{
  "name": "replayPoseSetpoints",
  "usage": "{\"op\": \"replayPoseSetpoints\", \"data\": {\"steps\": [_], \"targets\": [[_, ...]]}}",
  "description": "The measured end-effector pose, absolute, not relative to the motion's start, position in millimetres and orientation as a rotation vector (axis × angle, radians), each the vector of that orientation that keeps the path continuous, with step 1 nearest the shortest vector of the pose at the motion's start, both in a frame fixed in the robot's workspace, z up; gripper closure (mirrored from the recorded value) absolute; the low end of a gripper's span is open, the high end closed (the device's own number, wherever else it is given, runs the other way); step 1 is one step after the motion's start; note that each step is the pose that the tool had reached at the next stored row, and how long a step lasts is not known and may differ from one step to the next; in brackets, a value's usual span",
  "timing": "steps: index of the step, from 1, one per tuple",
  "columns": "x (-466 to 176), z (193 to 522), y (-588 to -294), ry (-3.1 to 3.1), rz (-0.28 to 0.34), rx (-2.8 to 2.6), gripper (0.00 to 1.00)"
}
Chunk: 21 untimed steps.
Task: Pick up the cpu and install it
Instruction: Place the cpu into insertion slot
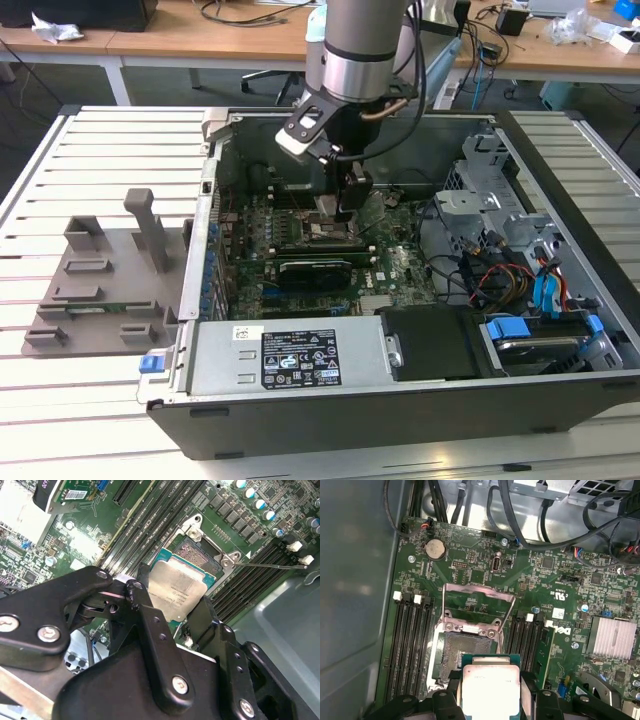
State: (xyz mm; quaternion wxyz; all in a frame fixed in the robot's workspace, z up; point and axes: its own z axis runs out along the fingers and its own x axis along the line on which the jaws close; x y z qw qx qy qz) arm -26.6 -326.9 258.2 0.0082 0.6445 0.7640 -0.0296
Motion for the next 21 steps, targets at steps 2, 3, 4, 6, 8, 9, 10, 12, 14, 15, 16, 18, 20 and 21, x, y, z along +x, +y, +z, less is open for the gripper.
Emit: {"op": "replayPoseSetpoints", "data": {"steps": [2, 3, 4, 6, 8, 9, 10, 12, 14, 15, 16, 18, 20, 21], "targets": [[-26.6, 256.5, -326.9, 2.387, -0.093, 2.014, 0.45], [-26.6, 255.9, -326.9, 2.387, -0.093, 2.014, 0.45], [-26.6, 255.2, -326.9, 2.387, -0.093, 2.014, 0.45], [-26.6, 252.7, -326.9, 2.387, -0.093, 2.014, 0.45], [-26.6, 250.7, -326.9, 2.382, -0.093, 2.020, 0.45], [-26.6, 249.4, -326.9, 2.368, -0.094, 2.037, 0.45], [-26.7, 248.4, -326.9, 2.352, -0.094, 2.057, 0.45], [-26.6, 246.0, -326.9, 2.305, -0.094, 2.111, 0.45], [-26.6, 244.0, -326.8, 2.280, -0.094, 2.139, 0.45], [-26.6, 243.3, -326.6, 2.278, -0.093, 2.144, 0.45], [-26.6, 242.8, -326.5, 2.277, -0.090, 2.147, 0.45], [-26.5, 241.6, -326.2, 2.278, -0.078, 2.158, 0.45], [-26.6, 240.9, -325.9, 2.282, -0.062, 2.168, 0.45], [-26.6, 239.9, -325.5, 2.286, -0.046, 2.178, 0.45]]}}
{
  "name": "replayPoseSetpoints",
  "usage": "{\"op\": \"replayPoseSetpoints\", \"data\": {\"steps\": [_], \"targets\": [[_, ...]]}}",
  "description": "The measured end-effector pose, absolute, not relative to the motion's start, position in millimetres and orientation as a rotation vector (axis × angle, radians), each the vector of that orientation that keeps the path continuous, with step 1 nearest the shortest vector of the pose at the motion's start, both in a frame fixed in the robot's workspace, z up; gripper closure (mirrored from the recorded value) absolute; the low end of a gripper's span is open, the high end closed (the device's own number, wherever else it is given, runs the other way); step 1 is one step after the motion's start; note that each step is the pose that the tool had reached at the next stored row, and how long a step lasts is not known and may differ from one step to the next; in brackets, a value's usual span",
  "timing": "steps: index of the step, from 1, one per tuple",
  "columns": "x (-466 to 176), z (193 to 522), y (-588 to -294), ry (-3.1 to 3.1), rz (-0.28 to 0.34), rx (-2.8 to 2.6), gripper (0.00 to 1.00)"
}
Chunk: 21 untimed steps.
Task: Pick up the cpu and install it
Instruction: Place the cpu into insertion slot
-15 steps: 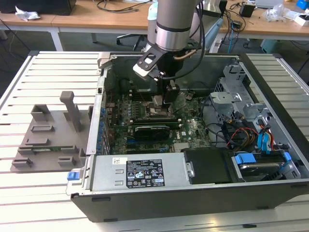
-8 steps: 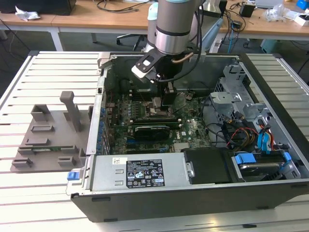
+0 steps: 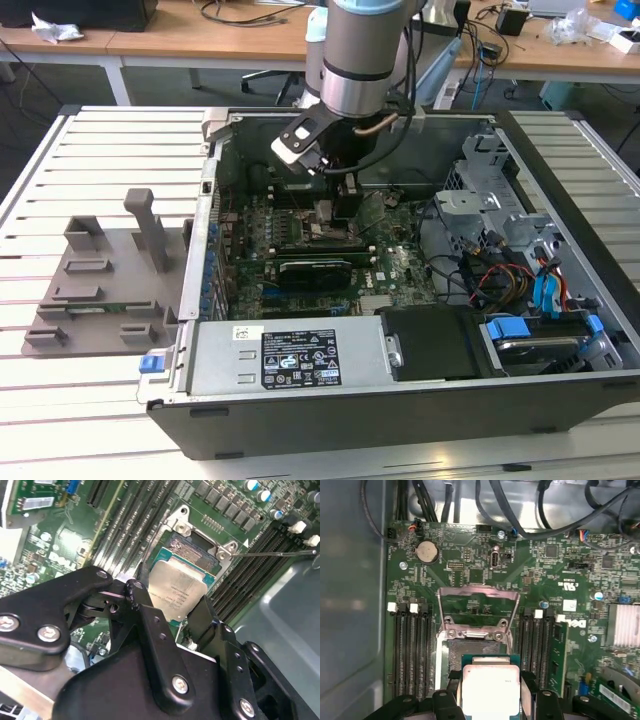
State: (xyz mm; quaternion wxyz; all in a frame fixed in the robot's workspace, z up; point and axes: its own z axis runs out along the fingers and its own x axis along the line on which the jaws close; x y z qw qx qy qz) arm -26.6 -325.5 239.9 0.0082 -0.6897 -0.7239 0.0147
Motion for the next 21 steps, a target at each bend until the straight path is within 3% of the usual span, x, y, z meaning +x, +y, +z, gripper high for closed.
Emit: {"op": "replayPoseSetpoints", "data": {"steps": [9, 21], "targets": [[-30.9, 213.8, -316.4, -2.240, 0.044, -2.176, 0.45], [-30.8, 203.0, -316.4, -2.241, 0.043, -2.175, 0.45]]}}
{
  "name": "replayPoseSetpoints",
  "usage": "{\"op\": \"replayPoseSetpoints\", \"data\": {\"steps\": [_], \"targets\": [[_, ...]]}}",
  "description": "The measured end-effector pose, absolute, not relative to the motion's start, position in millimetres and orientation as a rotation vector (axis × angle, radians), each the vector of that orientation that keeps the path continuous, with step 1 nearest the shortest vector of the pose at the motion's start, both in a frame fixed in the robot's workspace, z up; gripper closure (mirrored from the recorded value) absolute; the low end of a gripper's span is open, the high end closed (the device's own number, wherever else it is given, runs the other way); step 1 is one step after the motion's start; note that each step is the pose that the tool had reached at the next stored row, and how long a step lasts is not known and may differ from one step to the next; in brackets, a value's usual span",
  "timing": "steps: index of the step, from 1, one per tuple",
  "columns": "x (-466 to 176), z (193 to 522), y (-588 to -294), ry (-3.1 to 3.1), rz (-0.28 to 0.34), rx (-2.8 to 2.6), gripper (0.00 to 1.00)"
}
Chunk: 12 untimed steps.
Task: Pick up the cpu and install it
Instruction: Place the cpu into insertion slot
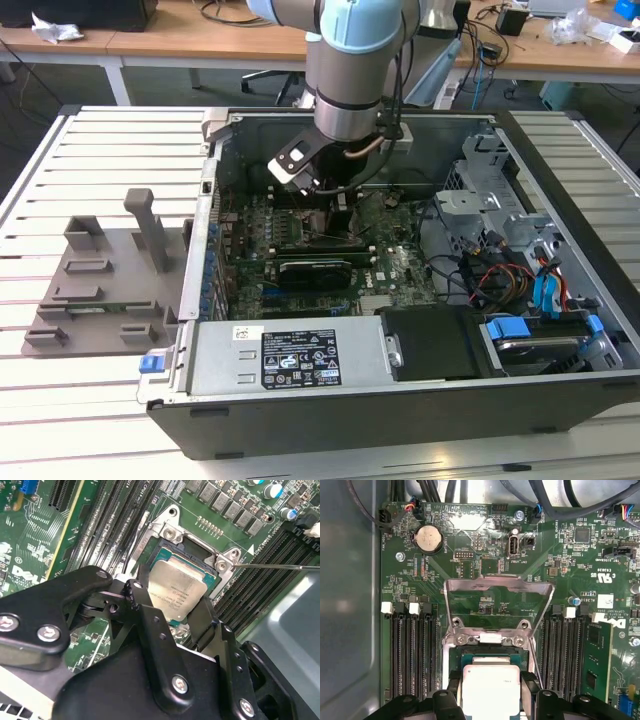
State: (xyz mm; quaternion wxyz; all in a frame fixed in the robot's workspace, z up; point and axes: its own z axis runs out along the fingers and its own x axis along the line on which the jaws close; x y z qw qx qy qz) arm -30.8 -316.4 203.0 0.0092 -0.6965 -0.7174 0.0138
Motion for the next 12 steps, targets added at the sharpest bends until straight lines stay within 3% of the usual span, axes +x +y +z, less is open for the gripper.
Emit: {"op": "replayPoseSetpoints", "data": {"steps": [8, 10, 12], "targets": [[-30.2, 200.7, -316.4, -2.240, 0.043, -2.175, 0.45], [-30.1, 200.7, -316.4, -2.241, 0.043, -2.175, 0.38], [-30.1, 200.7, -316.4, -2.240, 0.043, -2.175, 0.38]]}}
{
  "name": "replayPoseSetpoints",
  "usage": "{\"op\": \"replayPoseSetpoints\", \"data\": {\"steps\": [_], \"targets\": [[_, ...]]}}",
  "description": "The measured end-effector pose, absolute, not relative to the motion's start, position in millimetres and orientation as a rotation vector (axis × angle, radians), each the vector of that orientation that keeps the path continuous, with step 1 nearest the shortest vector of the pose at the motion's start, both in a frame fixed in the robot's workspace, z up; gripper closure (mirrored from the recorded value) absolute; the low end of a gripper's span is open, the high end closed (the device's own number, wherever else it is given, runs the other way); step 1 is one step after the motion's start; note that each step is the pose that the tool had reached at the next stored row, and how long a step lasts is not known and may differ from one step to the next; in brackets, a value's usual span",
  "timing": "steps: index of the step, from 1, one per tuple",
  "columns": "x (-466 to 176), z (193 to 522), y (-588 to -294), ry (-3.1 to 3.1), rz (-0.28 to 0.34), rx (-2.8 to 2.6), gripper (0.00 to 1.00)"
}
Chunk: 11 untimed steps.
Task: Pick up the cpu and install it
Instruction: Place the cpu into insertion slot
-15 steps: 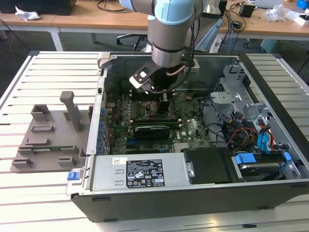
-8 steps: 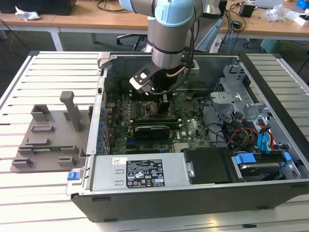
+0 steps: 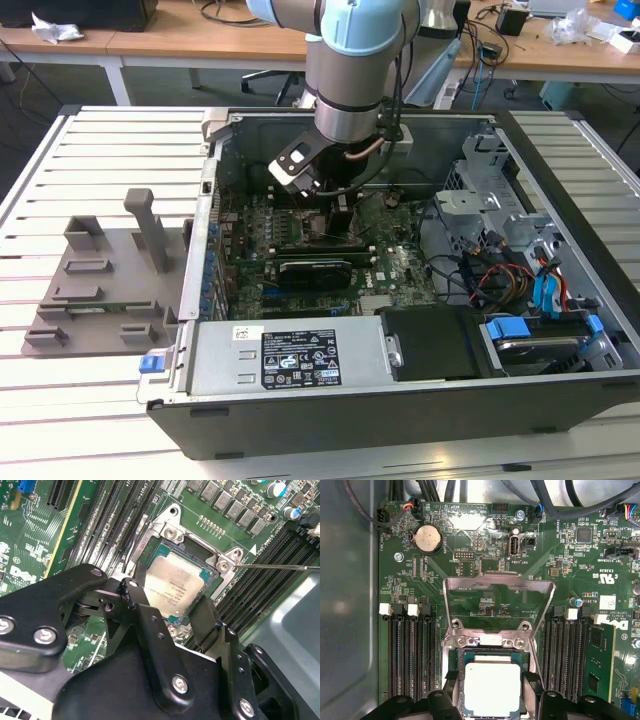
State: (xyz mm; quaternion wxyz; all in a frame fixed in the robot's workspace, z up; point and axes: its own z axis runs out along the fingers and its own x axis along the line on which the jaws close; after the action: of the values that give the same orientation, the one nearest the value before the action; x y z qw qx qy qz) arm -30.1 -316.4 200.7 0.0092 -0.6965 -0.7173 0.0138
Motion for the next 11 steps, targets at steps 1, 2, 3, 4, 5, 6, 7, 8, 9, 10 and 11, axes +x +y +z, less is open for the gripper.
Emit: {"op": "replayPoseSetpoints", "data": {"steps": [1, 2, 3, 4, 5, 6, 7, 8, 9, 10, 11], "targets": [[-29.9, 200.6, -316.0, -2.241, 0.043, -2.175, 0.38], [-29.9, 200.7, -314.8, -2.241, 0.043, -2.175, 0.38], [-29.9, 200.7, -313.8, -2.242, 0.043, -2.174, 0.38], [-29.8, 200.7, -313.0, -2.243, 0.043, -2.173, 0.38], [-29.6, 200.7, -312.7, -2.243, 0.043, -2.173, 0.38], [-29.4, 200.8, -312.6, -2.244, 0.043, -2.172, 0.38], [-29.4, 200.7, -312.6, -2.244, 0.044, -2.173, 0.38], [-29.3, 200.7, -312.6, -2.244, 0.044, -2.173, 0.38], [-29.3, 201.2, -312.6, -2.245, 0.046, -2.174, 0.38], [-29.2, 202.1, -312.6, -2.245, 0.048, -2.174, 0.38], [-29.3, 205.3, -312.6, -2.246, 0.050, -2.176, 0.38]]}}
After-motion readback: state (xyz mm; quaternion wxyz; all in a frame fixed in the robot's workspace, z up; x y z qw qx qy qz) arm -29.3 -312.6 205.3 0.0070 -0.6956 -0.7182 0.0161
